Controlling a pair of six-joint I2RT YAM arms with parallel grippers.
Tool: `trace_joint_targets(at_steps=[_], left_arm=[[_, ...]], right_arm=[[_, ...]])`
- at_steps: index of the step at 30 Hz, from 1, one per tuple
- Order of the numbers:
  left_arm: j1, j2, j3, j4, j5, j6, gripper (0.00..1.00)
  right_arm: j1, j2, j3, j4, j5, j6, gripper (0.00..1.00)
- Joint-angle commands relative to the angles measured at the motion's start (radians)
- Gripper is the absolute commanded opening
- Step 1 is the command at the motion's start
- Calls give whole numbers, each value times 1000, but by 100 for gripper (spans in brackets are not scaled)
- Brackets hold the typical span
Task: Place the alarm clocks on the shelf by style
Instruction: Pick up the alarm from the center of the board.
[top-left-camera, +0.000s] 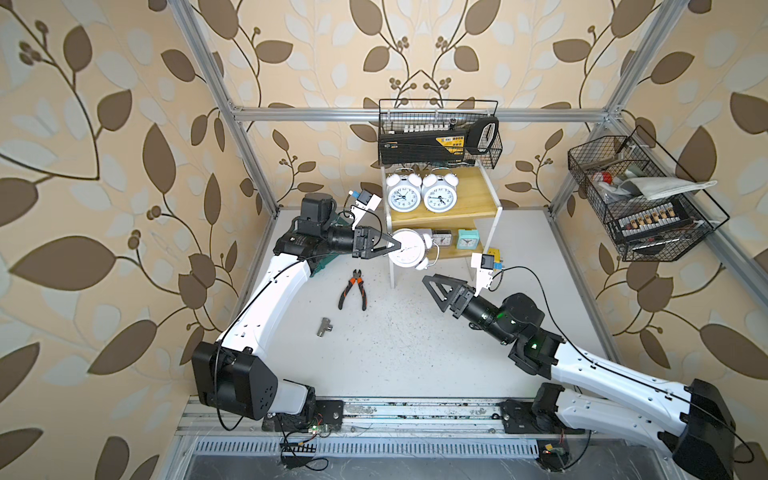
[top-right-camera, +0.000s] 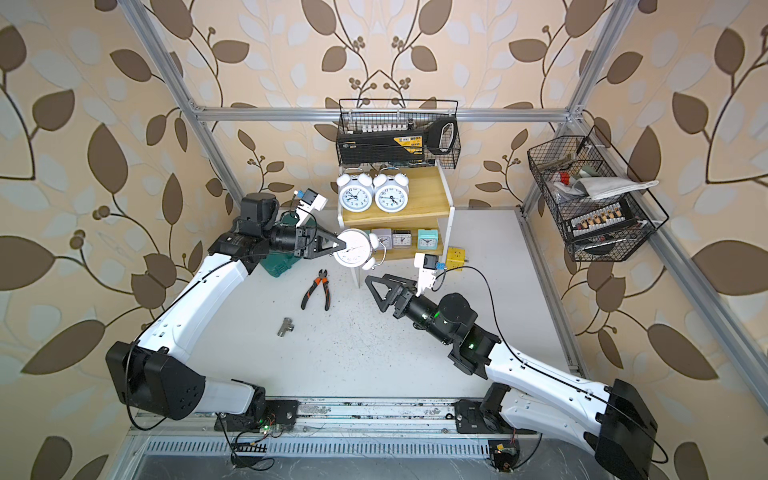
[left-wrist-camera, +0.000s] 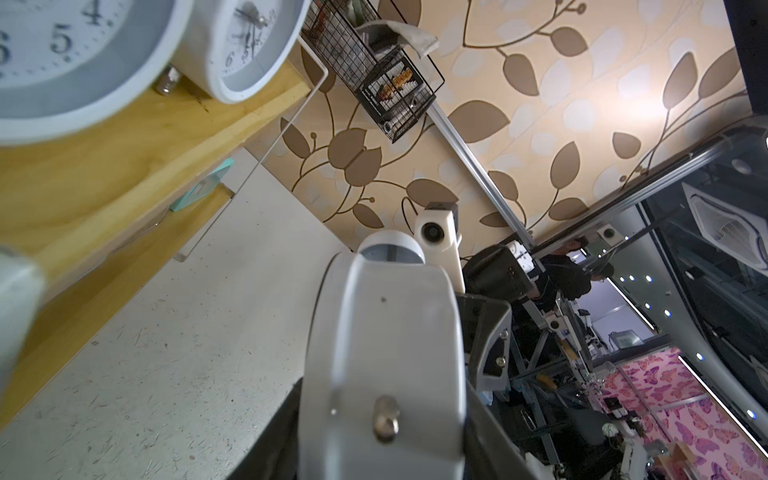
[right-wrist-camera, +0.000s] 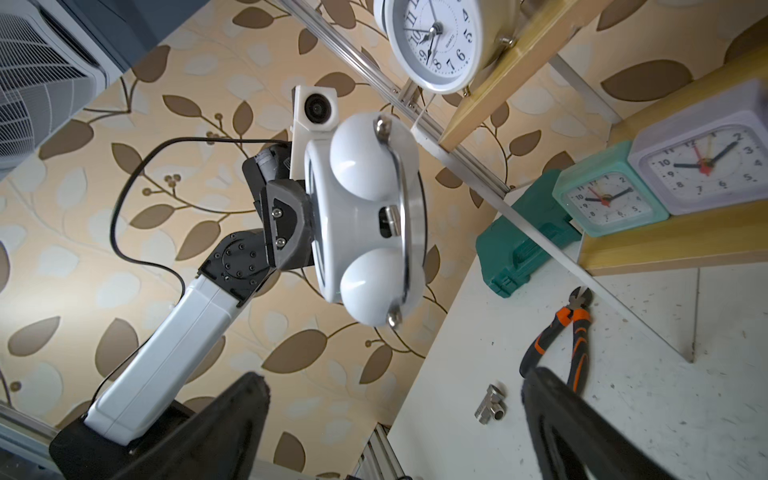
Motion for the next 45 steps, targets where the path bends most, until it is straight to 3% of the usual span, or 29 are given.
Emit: trace_joint_targets(at_steps=[1,11,17,25,34,45], left_arm=[[-14,8,36,187,-21,-199,27],[-68,23,-16,419,-88,-490,27],[-91,18,-60,515,-106,-587,27],[-99,14,-99,580,-102,-633,27],[-101,0,-111,576,-85,-610,20],[-101,-15,-131,571,-72,-584,20]], right_arm=[[37,46,-11,235,134,63,96],[97,196,12,481,257,98,90],[101,279,31,626,275,90,83],[103,355,67,706,317,93,78],[100,388,106,714,344,78,70],[91,394,119,727,344,66,64]])
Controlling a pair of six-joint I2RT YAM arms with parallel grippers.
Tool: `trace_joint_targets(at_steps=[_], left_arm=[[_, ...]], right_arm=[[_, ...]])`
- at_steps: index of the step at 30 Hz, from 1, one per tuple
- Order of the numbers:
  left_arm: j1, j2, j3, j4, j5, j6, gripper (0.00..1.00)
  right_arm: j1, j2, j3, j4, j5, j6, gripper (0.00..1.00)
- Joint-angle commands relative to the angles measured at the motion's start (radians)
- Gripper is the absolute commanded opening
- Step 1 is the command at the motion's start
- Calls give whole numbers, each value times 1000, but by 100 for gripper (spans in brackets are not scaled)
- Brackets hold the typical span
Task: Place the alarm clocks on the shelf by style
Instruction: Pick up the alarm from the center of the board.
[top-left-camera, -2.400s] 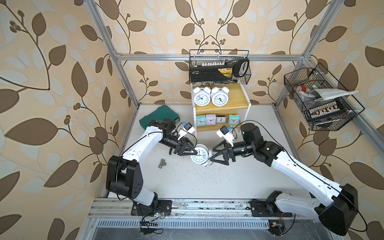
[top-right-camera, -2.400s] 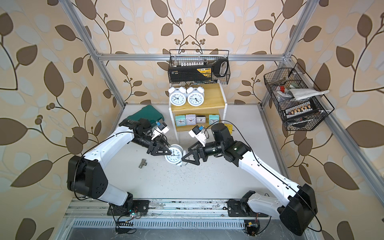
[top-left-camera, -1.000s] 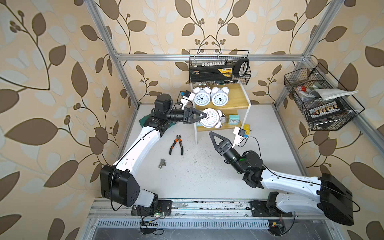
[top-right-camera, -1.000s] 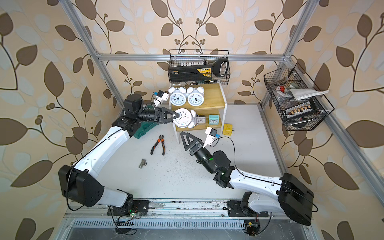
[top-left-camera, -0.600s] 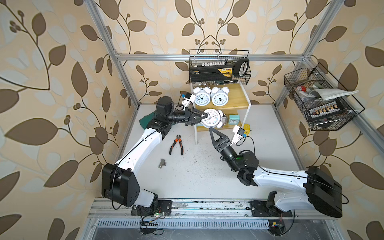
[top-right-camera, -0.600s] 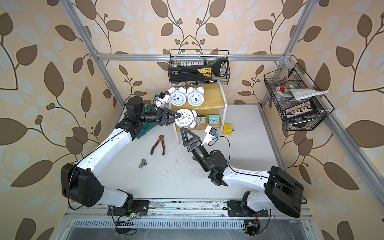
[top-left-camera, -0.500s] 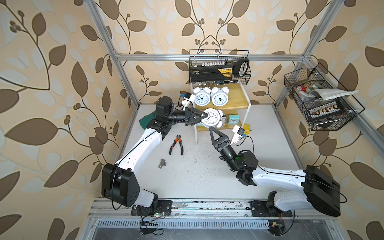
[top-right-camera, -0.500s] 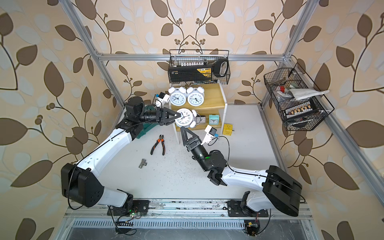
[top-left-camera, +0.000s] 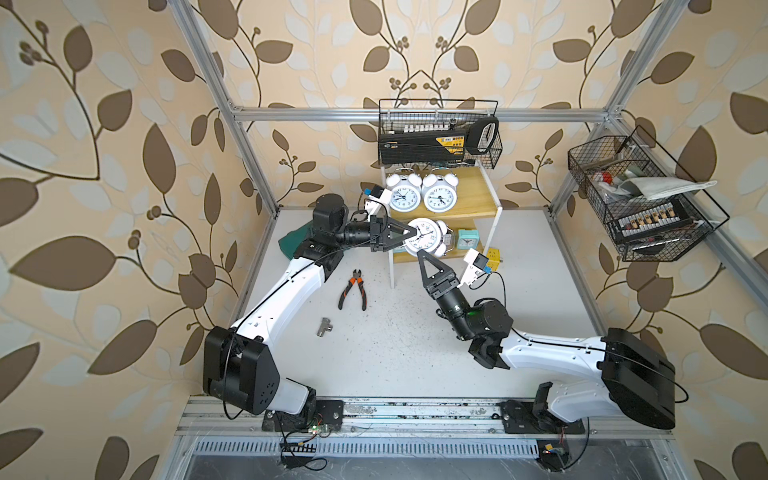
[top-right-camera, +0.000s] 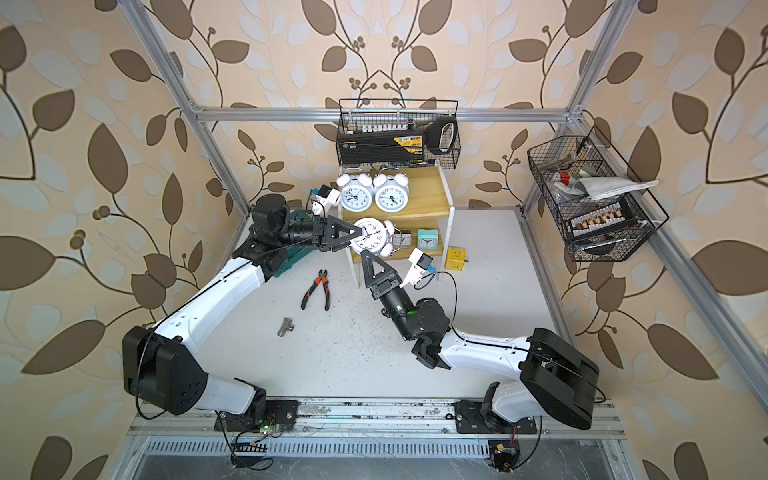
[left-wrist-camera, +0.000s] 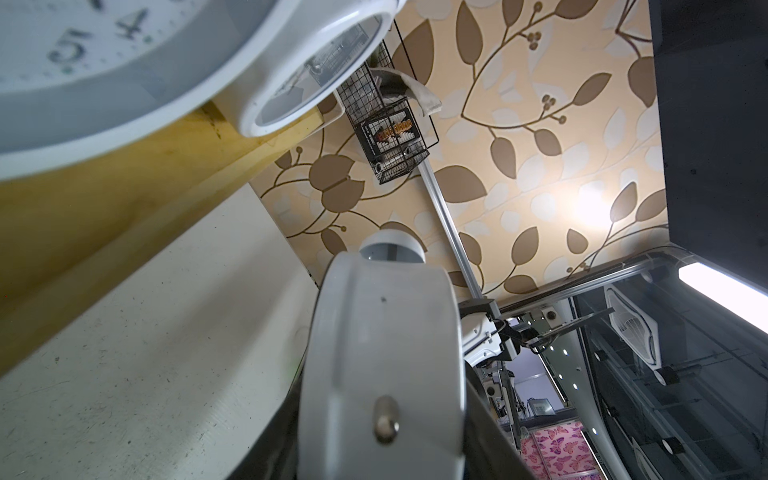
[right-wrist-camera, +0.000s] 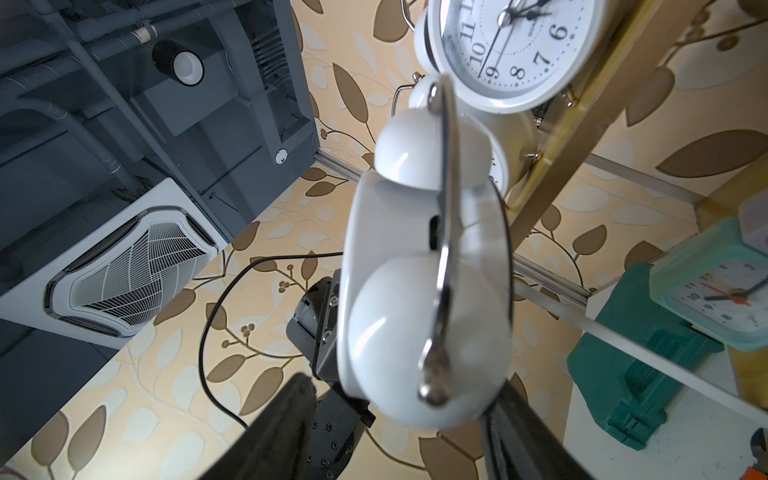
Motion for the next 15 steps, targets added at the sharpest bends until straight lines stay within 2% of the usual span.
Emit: trace_joint_targets(at_steps=[1,6,11,13,14,15], left_arm=[[-9,-43,-8,50,25,27,20],[-11,-51,-21,53,32,31,20],[-11,-58,-24,39,37,46,22],[-12,-59,-23,22,37,61,27],[-12,-61,-20,4,37,76,32],[-12,-62,-15,-22,36,93,43]], right_arm=[[-5,6,48,64,3,-22,64],[-16,19,65,69,-22,-20,62],[-34,16,62,70,-54,-22,42],[-41,11,58,71,-73,-28,38],[-47,6,56,66,-87,-32,36],[-53,1,53,59,-106,-37,34]])
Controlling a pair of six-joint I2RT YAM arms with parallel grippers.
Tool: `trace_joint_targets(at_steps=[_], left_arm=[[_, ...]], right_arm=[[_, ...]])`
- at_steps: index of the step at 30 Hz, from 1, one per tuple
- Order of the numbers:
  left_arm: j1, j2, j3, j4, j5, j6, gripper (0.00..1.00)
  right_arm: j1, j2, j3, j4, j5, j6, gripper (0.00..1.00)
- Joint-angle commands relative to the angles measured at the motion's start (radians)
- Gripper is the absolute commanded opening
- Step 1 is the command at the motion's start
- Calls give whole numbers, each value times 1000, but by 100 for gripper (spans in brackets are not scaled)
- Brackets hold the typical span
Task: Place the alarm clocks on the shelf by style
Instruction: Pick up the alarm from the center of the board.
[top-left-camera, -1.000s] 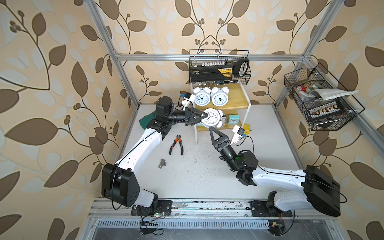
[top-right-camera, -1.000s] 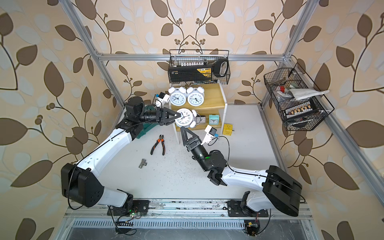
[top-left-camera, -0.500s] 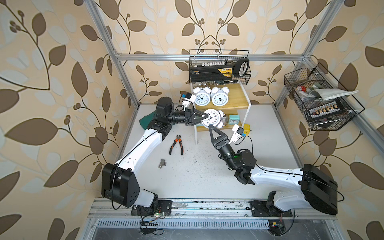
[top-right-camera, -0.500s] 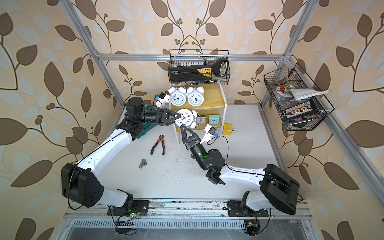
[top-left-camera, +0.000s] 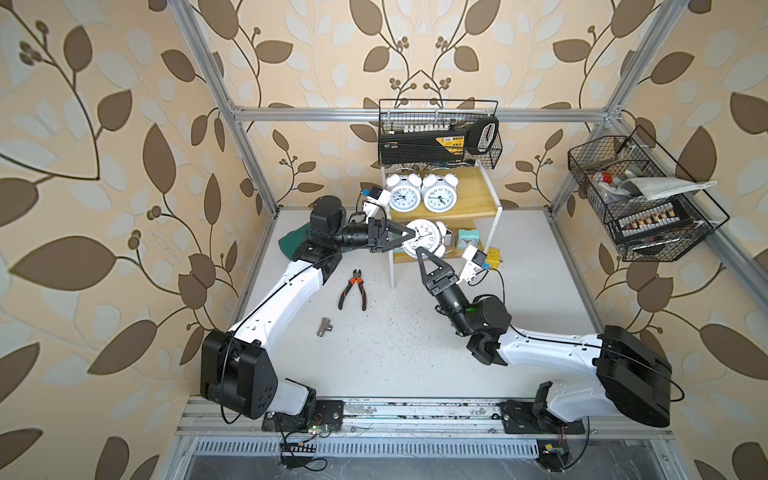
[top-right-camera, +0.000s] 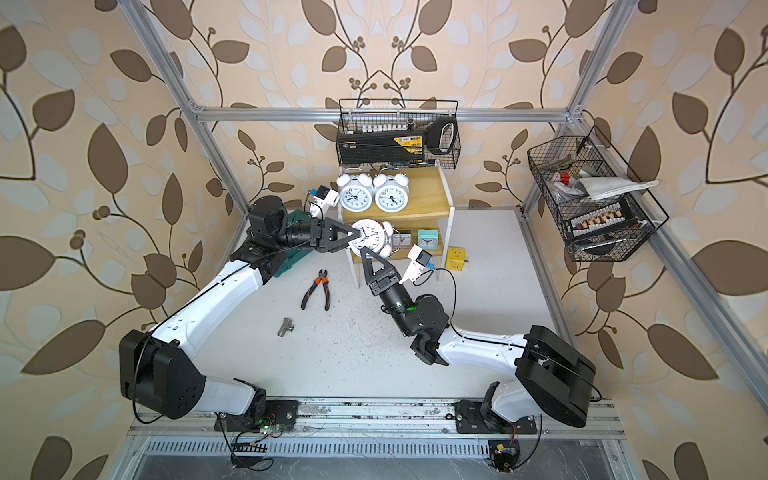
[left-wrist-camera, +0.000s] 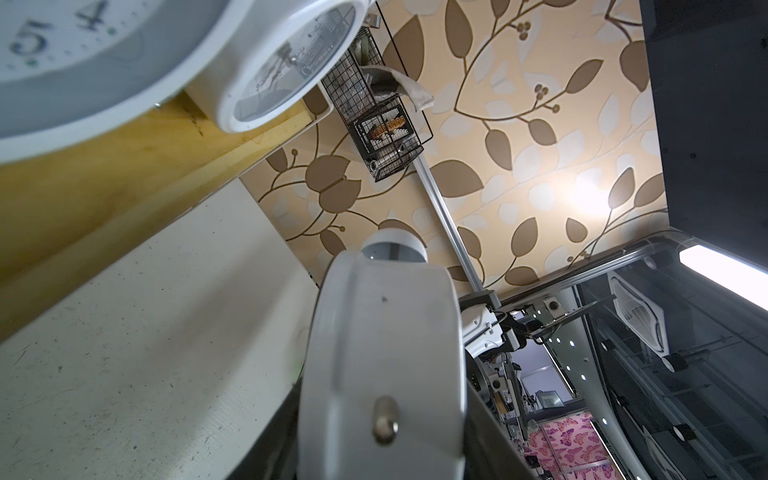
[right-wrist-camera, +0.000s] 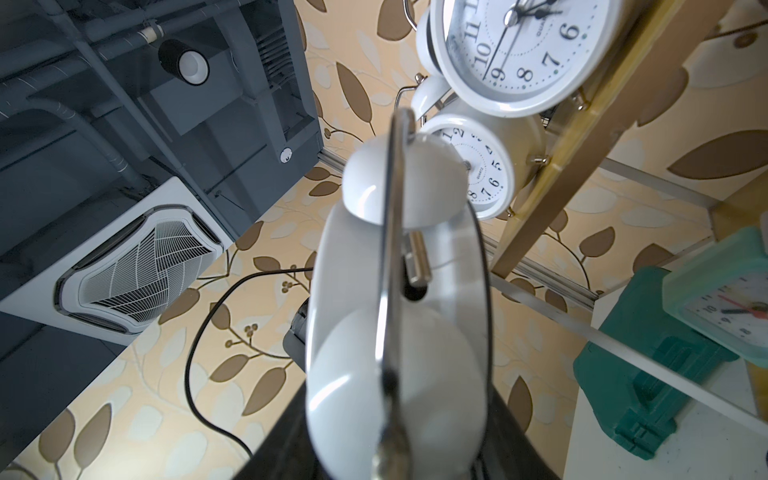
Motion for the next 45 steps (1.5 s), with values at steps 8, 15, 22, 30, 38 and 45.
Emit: trace_joint_targets(at_steps=[8,15,22,30,38,45], left_arm=[[-13,-71,137,-552,58,569,73],[-13,-89,212,-878,118,937,79],[-13,-86,206,-942,96,1014,85],[-20,-67,176,-904,94,984,87],[-80,-65,186,-987,124,1085,90],[-93,-43,199,-1003,146,1105,85]], right_arm=[[-180,-130,-11,-132,-407,5,30],[-324,-294,46,-571,-861,-95,28],[-412,-441,226,-1222,-1079,-421,27],[-436,-418,365,-1448,-1231,-577,26],[-438,-339,444,-1479,-1361,-616,25],[-439,-311,474,-1532,-1425,-660,25]])
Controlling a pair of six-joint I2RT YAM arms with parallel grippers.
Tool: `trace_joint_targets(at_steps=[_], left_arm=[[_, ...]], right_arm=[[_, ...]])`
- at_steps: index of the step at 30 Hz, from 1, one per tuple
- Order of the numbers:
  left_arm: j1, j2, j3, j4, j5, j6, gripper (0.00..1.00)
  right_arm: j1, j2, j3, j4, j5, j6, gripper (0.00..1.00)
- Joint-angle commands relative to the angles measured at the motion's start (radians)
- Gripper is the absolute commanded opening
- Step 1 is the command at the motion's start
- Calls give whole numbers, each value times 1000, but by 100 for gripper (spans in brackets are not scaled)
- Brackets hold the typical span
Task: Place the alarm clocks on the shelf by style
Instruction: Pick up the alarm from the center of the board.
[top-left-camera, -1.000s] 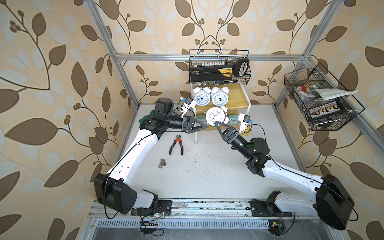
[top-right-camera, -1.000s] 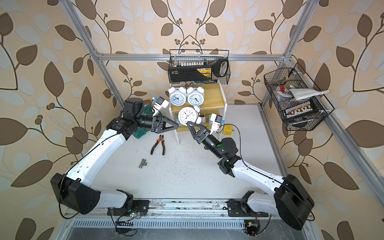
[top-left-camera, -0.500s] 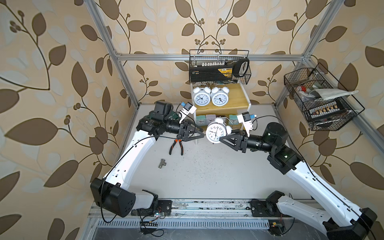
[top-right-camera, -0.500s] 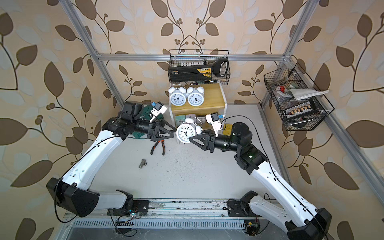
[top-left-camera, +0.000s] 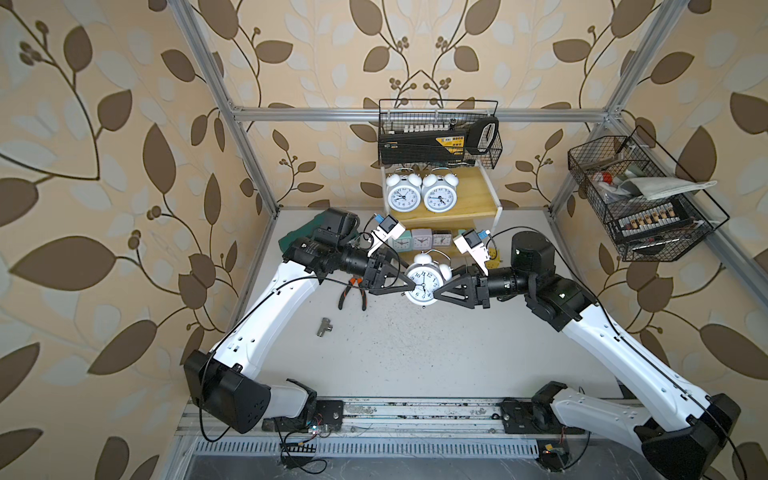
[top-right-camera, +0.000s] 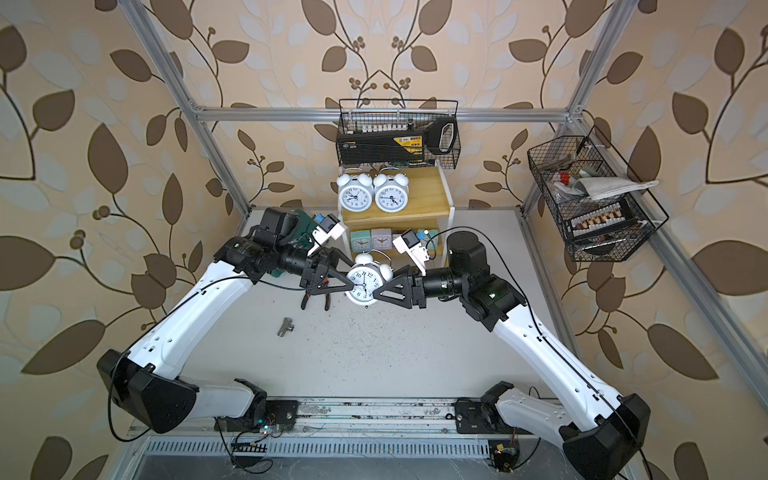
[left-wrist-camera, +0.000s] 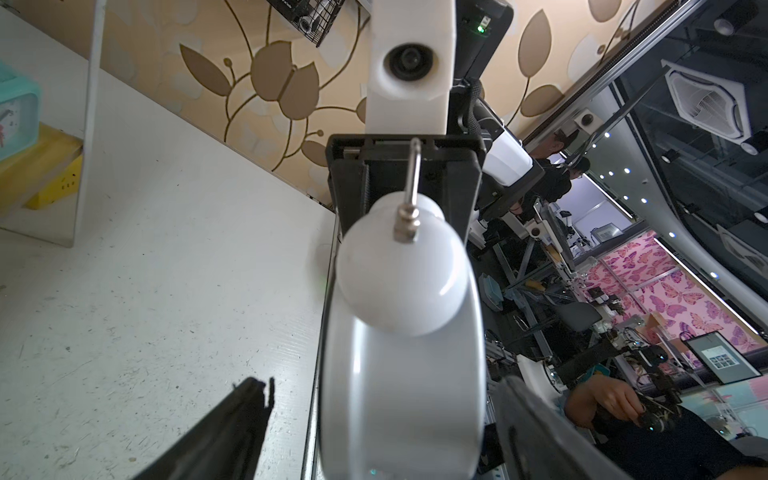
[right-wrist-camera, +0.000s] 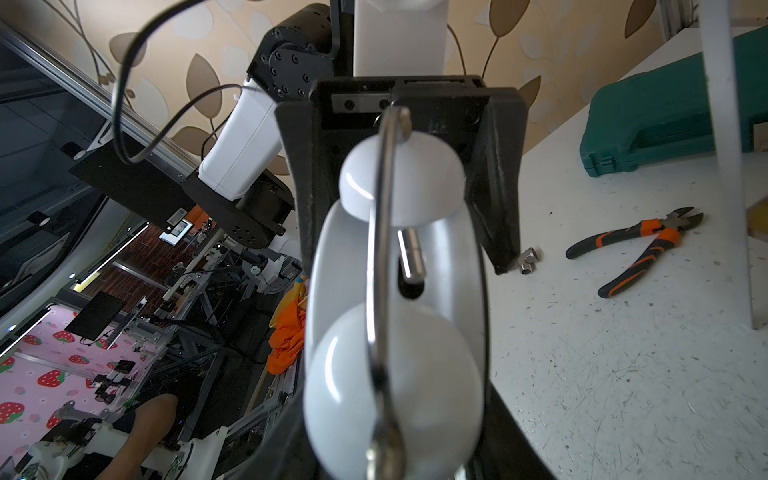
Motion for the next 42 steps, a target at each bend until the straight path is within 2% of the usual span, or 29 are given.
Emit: trace_joint_targets(at_steps=[1,11,15,18,21,24,32,39,42], left_arm=[[-9,13,25,-21,53,39,82],[-14,7,20,-35,74,73,56],[-15,-7,8,-24,56,74,33],[-15,-15,-1,1,26,51,25],[-15,-15,-4,29,-5,21,22],[-13,-14,-8,65,-28,-21,20],[-12,-5,-21,123,-33,-82,20],[-7,-8,-28,139,-42,-97,20],[-5,-5,-29,150,-42,-110,20]], right_arm=[[-3,3,51,-15,-74,-59,25],[-6,34,100,-122,-59,-151,26],[-10,25,90,-104,-32,-141,31],[-12,6,48,-27,1,-75,40],[-12,-23,-19,98,42,25,52],[-12,-57,-97,238,82,131,58],[-11,-77,-186,392,113,221,56],[-10,-73,-194,404,126,222,53],[-11,-70,-198,410,131,222,49]])
